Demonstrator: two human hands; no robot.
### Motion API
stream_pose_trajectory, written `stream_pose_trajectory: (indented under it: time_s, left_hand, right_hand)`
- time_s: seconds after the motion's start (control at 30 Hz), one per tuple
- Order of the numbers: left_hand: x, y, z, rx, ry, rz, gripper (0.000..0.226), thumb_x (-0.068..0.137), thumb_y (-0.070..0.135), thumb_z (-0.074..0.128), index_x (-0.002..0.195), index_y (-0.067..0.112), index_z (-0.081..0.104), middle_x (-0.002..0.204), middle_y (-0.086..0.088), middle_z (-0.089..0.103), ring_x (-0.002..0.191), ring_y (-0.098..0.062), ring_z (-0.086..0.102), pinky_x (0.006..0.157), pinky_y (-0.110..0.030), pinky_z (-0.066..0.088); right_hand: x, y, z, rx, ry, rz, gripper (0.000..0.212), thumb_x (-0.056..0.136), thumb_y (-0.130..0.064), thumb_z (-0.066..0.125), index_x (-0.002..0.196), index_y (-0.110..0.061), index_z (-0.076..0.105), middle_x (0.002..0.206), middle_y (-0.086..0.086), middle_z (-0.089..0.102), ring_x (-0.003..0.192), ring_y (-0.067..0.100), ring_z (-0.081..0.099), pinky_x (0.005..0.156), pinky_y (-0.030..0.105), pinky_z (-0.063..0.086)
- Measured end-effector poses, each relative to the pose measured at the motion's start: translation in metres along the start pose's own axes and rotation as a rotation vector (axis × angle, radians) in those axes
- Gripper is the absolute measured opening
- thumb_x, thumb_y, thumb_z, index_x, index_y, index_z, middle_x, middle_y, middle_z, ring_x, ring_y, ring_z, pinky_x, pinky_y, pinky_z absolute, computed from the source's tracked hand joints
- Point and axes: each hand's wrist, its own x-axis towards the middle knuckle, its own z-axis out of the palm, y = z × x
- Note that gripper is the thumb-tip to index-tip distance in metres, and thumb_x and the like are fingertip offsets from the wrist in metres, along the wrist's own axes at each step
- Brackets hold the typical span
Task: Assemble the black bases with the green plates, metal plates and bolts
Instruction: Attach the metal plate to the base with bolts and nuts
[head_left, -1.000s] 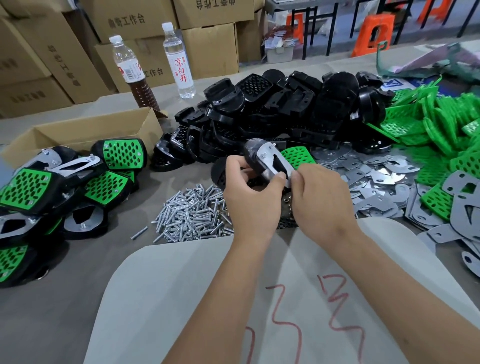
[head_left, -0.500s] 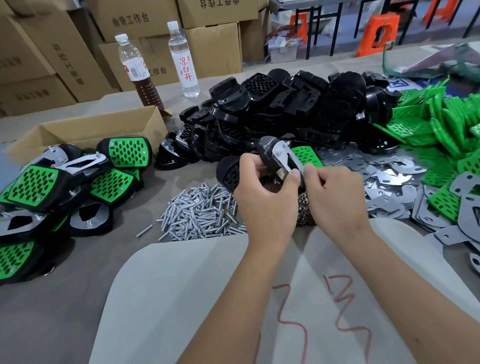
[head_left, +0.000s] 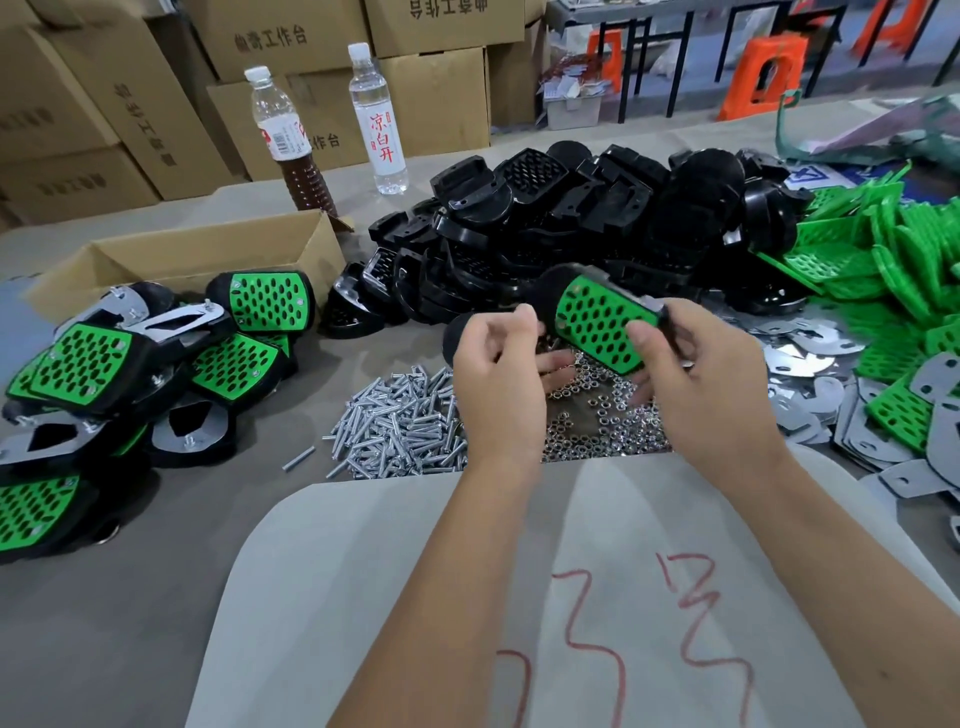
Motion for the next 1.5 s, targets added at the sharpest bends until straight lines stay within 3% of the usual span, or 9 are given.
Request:
stream_pose_trajectory:
  time_s: [0.13,0.27,0.57,0.77,1.07,1.23,1.33,1.43,1.5]
  left_hand:
    - [0.004,0.002,-0.008,0.102,-0.094,0.047,0.015,0.096,0.016,0.073,0.108,0.010,0.065,0.105,-0.014,0.072,0.078,-0.024,0.076,0.069,-0.036,0.064]
    - [0.002,0.000,-0.009,0.141,-0.105,0.073,0.015,0.091,0.011,0.079,0.099,0.009,0.067,0.101,-0.018,0.075,0.091,-0.036,0.077,0.072,-0.052,0.065]
    - [0.006,0.011,-0.022,0.048,0.018,0.037,0.020,0.085,-0.002,0.080,0.085,0.009,0.064,0.094,-0.016,0.069,0.074,-0.018,0.074,0.058,-0.031,0.060]
    - [0.014,0.032,-0.074,-0.016,0.043,0.005,0.009,0.091,-0.003,0.074,0.094,0.005,0.070,0.072,0.003,0.068,0.061,-0.007,0.069,0.060,-0.026,0.061]
    - [0.022,0.050,-0.131,-0.002,0.347,0.025,0.012,0.094,-0.005,0.069,0.090,0.005,0.074,0.066,0.003,0.072,0.064,-0.010,0.072,0.062,-0.029,0.063]
    - [0.029,0.067,-0.150,0.109,0.556,0.218,0.018,0.098,0.002,0.067,0.112,0.013,0.071,0.110,-0.006,0.074,0.091,-0.026,0.078,0.073,-0.032,0.064]
    - [0.034,0.070,-0.163,0.151,0.787,0.307,0.018,0.096,0.005,0.063,0.110,0.014,0.072,0.107,-0.004,0.073,0.090,-0.030,0.077,0.077,-0.037,0.064]
    - [0.037,0.067,-0.169,0.092,0.875,0.213,0.017,0.095,0.004,0.061,0.099,0.017,0.071,0.104,-0.007,0.074,0.099,-0.032,0.074,0.093,-0.047,0.060]
    - [0.037,0.062,-0.171,0.073,0.870,0.135,0.016,0.095,0.005,0.060,0.099,0.015,0.073,0.105,-0.008,0.074,0.101,-0.032,0.073,0.097,-0.049,0.058]
  right_hand:
    - [0.000,-0.001,-0.002,0.304,-0.086,0.205,0.023,0.103,-0.029,0.053,0.097,-0.013,0.069,0.072,0.012,0.068,0.052,0.018,0.061,0.047,0.032,0.051]
    - [-0.003,-0.003,0.001,0.396,-0.134,0.268,0.023,0.106,-0.023,0.054,0.095,-0.010,0.070,0.070,0.007,0.066,0.052,0.016,0.059,0.044,0.025,0.047]
    - [-0.001,-0.019,0.021,0.457,-0.169,0.343,0.025,0.109,-0.016,0.052,0.098,0.001,0.067,0.077,0.017,0.065,0.050,0.018,0.058,0.040,0.028,0.046]
    - [0.005,-0.046,0.063,0.617,-0.271,0.465,0.026,0.108,-0.019,0.055,0.089,-0.011,0.069,0.070,0.003,0.070,0.046,0.013,0.058,0.038,0.023,0.045]
    - [0.005,-0.081,0.139,0.630,-0.399,0.548,0.022,0.108,-0.022,0.056,0.097,-0.012,0.072,0.074,0.006,0.069,0.048,0.013,0.055,0.041,0.022,0.042]
    - [0.012,-0.106,0.179,0.591,-0.297,0.302,0.013,0.105,-0.021,0.062,0.109,-0.015,0.073,0.090,0.007,0.073,0.065,0.015,0.065,0.058,0.031,0.056]
    - [0.016,-0.121,0.209,0.151,-0.236,-0.099,0.026,0.097,-0.014,0.069,0.122,-0.015,0.074,0.106,0.008,0.070,0.094,0.025,0.066,0.085,0.037,0.054]
    - [0.011,-0.135,0.235,-0.078,-0.472,-0.264,0.033,0.100,-0.008,0.060,0.133,-0.006,0.066,0.124,0.020,0.059,0.112,0.039,0.057,0.097,0.049,0.048]
    - [0.006,-0.137,0.247,-0.238,-0.553,-0.322,0.036,0.102,-0.014,0.054,0.137,-0.009,0.060,0.133,0.016,0.052,0.113,0.038,0.054,0.098,0.046,0.047]
